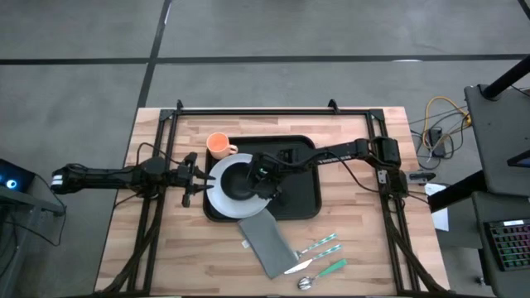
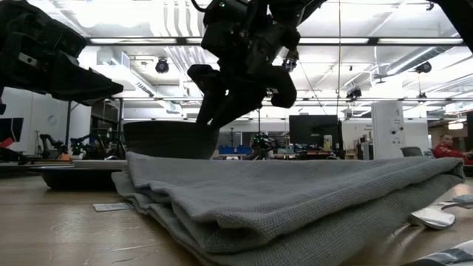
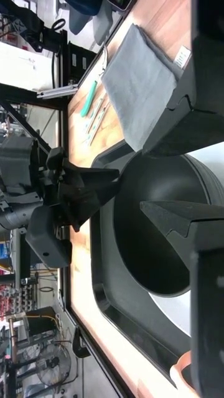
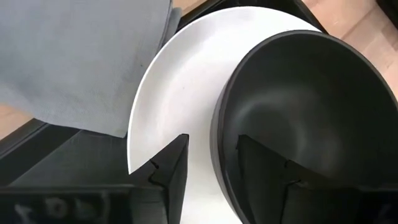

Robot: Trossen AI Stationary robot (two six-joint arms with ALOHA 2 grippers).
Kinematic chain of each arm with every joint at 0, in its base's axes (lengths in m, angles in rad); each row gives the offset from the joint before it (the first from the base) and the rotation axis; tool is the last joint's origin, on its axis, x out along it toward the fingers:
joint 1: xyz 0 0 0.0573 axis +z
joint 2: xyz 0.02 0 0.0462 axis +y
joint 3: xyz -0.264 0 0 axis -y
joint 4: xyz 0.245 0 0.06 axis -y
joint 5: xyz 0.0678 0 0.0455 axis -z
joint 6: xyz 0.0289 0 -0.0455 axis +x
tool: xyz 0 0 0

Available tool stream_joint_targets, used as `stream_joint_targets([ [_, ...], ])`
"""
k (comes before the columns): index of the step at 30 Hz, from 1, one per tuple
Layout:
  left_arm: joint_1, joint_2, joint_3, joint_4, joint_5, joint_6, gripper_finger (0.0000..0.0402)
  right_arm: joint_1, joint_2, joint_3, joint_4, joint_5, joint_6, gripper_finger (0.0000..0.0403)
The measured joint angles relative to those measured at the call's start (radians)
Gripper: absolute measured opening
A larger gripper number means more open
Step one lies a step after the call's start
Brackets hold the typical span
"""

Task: Set up tray
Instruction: Put the gray napkin on the black tray

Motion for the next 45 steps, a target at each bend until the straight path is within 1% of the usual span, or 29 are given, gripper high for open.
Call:
stream_joint_targets([
  [2, 0.000, 0.000, 0.000, 0.000, 0.000, 0.000, 0.0105, 0.002, -0.002, 0.000, 0.000, 0.002, 0.000, 0.0125],
  [7, 0.000, 0.000, -0.001, 0.000, 0.000, 0.000, 0.0105, 0.011, -0.014, 0.000, -0.002, 0.049, 0.021, 0.0123],
  [15, 0.000, 0.000, -0.001, 0.000, 0.000, 0.000, 0.0105, 0.032, -0.051, 0.000, -0.026, 0.051, 0.044, 0.0130],
  [21, 0.000, 0.000, 0.000, 0.000, 0.000, 0.000, 0.0105, 0.054, -0.088, 0.000, -0.064, 0.050, 0.060, 0.0123],
  [27, 0.000, 0.001, -0.001, 0.000, 0.000, 0.000, 0.0105, 0.065, -0.097, 0.000, -0.099, 0.050, 0.079, 0.0122],
  [37, 0.000, 0.001, -0.001, 0.000, 0.000, 0.000, 0.0105, 0.076, -0.100, 0.000, -0.145, 0.049, 0.208, 0.0120],
  [45, 0.000, 0.001, 0.000, 0.000, 0.000, 0.000, 0.0105, 0.108, -0.100, -0.018, -0.161, 0.032, 0.349, 0.0118],
])
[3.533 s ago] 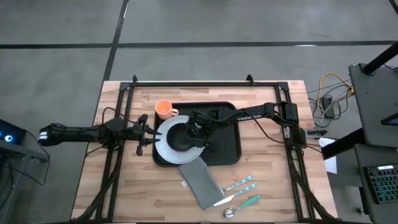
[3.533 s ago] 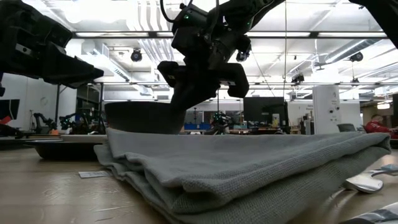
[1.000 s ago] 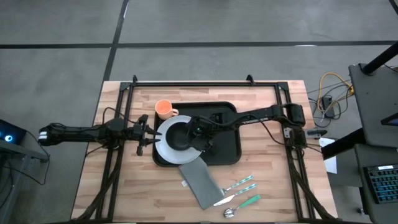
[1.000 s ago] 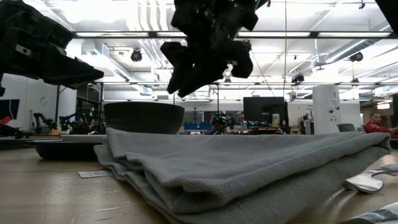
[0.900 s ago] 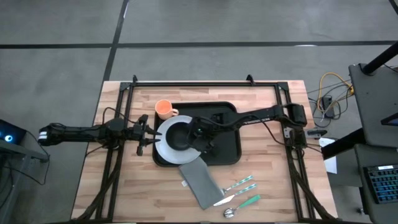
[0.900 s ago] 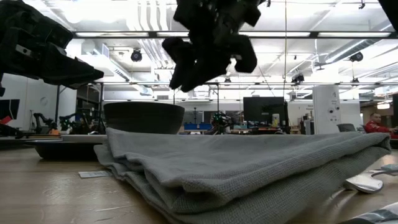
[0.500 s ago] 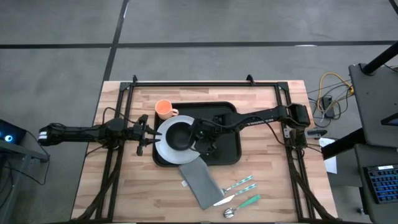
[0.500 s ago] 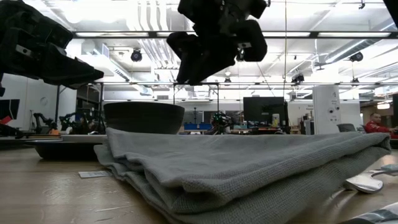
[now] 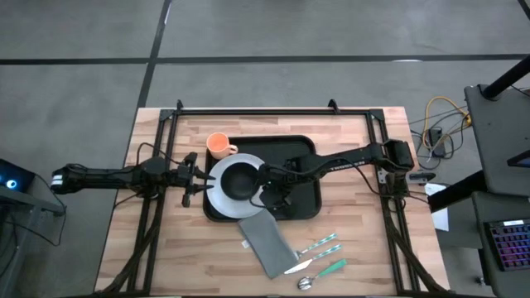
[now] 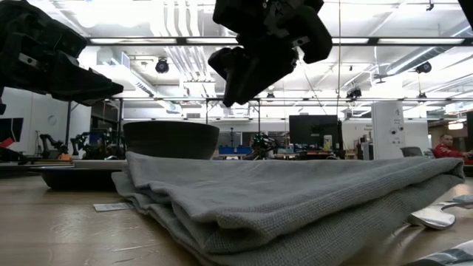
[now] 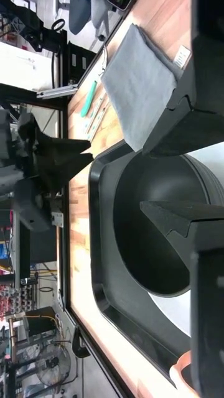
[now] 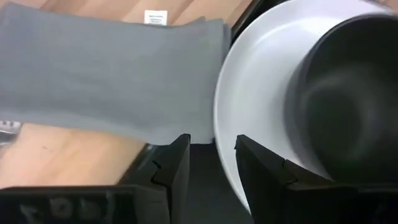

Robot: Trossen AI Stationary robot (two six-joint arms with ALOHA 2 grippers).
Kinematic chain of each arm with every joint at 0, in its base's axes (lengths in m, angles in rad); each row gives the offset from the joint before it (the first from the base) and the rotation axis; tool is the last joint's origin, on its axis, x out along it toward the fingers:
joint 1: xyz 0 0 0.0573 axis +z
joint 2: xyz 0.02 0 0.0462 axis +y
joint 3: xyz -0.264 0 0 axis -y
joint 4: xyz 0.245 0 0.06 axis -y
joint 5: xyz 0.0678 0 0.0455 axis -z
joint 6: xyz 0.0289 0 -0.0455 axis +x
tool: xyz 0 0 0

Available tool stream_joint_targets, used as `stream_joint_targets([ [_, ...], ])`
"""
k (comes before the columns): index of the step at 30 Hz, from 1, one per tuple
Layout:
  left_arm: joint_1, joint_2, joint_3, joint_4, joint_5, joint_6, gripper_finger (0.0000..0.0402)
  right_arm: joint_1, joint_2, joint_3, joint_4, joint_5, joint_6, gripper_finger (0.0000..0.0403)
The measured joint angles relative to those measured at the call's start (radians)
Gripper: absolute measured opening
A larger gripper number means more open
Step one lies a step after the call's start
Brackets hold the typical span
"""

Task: Set up tray
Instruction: Put the gray napkin on the black tray

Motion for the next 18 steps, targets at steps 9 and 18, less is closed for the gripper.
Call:
stream_joint_targets([
  [9, 0.000, 0.000, 0.000, 0.000, 0.000, 0.000, 0.0105, 0.042, 0.000, -0.020, 0.007, 0.000, 0.138, 0.0118],
  [18, 0.000, 0.001, 0.000, 0.000, 0.000, 0.000, 0.0105, 0.051, 0.000, -0.039, 0.059, 0.000, 0.340, 0.0118],
])
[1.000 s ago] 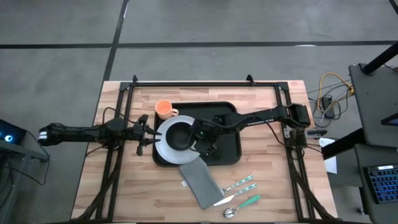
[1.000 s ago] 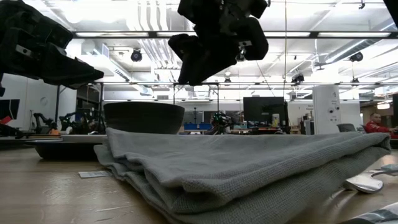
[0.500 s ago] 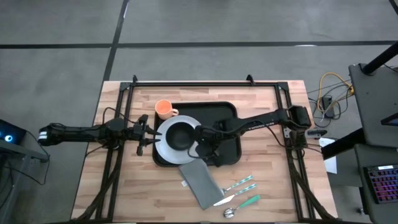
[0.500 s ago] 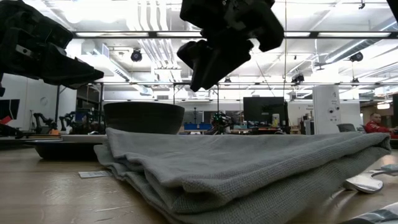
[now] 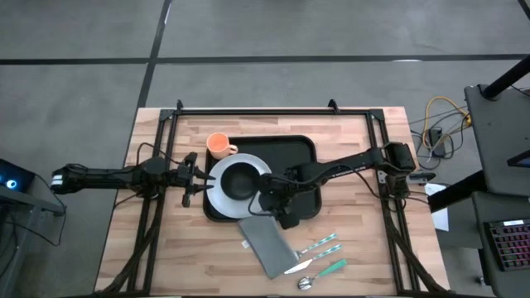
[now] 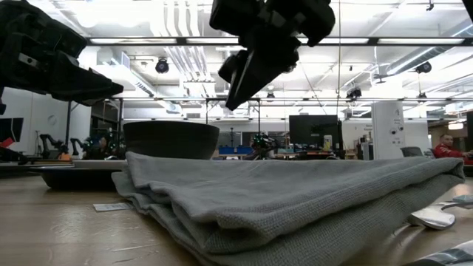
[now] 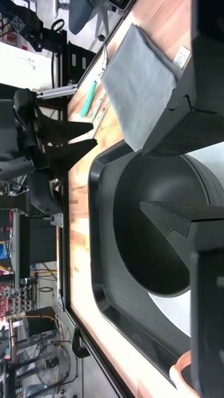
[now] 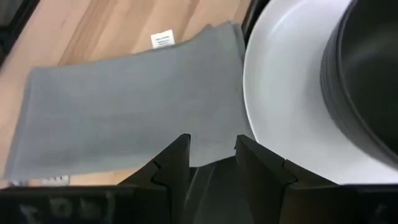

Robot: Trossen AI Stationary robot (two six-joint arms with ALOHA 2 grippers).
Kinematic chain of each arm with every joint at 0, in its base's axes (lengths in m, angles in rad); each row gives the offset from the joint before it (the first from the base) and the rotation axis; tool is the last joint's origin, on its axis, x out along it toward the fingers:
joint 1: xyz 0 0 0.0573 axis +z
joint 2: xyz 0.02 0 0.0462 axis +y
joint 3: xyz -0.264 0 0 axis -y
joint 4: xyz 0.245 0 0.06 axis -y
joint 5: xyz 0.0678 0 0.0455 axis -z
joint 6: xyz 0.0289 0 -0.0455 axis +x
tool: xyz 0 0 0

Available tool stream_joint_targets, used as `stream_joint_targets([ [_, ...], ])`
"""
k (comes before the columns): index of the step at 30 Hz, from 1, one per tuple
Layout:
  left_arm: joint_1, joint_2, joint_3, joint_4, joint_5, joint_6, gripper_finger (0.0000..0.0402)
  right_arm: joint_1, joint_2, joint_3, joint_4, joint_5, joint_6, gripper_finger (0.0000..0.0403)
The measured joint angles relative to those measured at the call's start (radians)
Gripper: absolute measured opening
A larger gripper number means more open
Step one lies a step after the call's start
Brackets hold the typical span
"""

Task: Set up tray
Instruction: Put the gray napkin on the black tray

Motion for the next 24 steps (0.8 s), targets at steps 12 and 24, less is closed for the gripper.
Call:
stream_joint_targets([
  [12, 0.000, 0.000, 0.000, 0.000, 0.000, 0.000, 0.0105, 0.016, 0.000, -0.097, 0.096, 0.012, 0.355, 0.0118],
  [24, 0.000, 0.000, 0.000, 0.000, 0.000, 0.000, 0.0105, 0.106, 0.000, -0.154, 0.185, 0.102, 0.636, 0.0118],
])
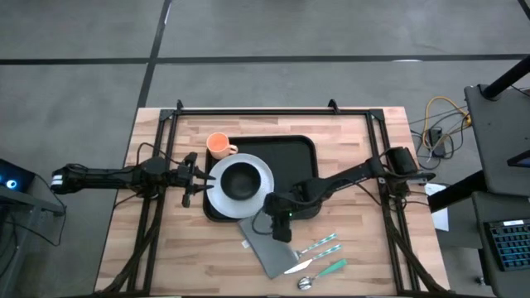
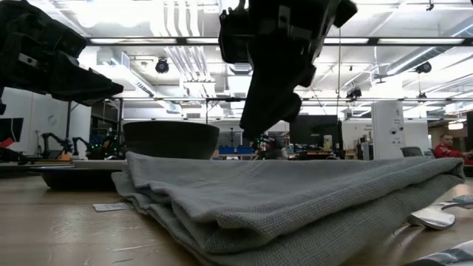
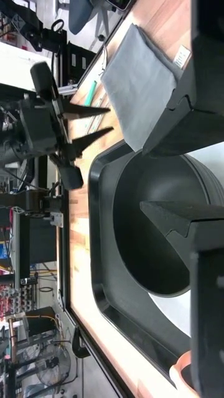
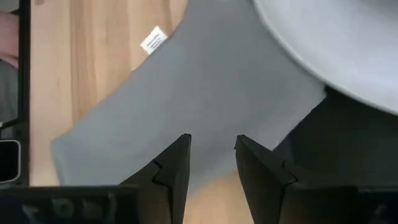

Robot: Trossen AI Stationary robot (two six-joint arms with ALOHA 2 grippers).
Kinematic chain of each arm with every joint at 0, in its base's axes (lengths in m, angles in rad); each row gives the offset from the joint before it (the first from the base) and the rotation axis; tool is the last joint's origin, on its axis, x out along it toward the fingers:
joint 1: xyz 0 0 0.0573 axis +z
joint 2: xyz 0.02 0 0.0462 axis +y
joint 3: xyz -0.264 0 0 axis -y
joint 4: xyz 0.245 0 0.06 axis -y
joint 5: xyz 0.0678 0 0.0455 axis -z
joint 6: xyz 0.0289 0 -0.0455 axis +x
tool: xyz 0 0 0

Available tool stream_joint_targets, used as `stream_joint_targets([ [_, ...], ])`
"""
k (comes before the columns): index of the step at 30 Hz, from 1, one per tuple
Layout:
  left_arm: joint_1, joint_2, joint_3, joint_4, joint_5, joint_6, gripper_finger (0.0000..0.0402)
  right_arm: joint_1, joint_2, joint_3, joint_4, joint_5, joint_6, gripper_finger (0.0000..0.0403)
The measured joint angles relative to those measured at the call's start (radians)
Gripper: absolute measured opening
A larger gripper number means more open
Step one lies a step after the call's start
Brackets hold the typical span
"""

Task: Set up tray
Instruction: Put the gray napkin on the black tray

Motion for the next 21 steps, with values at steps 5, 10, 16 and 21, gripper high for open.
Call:
stream_joint_targets([
  [5, 0.000, 0.000, 0.001, 0.000, 0.000, 0.000, 0.0105, 0.036, 0.000, 0.000, 0.002, 0.043, 0.089, 0.0118],
  [10, 0.000, 0.000, 0.000, 0.000, 0.000, 0.000, 0.0105, 0.050, 0.000, 0.000, 0.001, 0.091, 0.168, 0.0118],
  [16, 0.000, 0.000, 0.001, 0.000, 0.000, 0.000, 0.0105, 0.046, 0.000, -0.003, -0.025, 0.006, 0.222, 0.0118],
  [21, 0.000, 0.000, 0.000, 0.000, 0.000, 0.000, 0.0105, 0.045, 0.000, -0.003, -0.126, -0.055, 0.254, 0.0118],
])
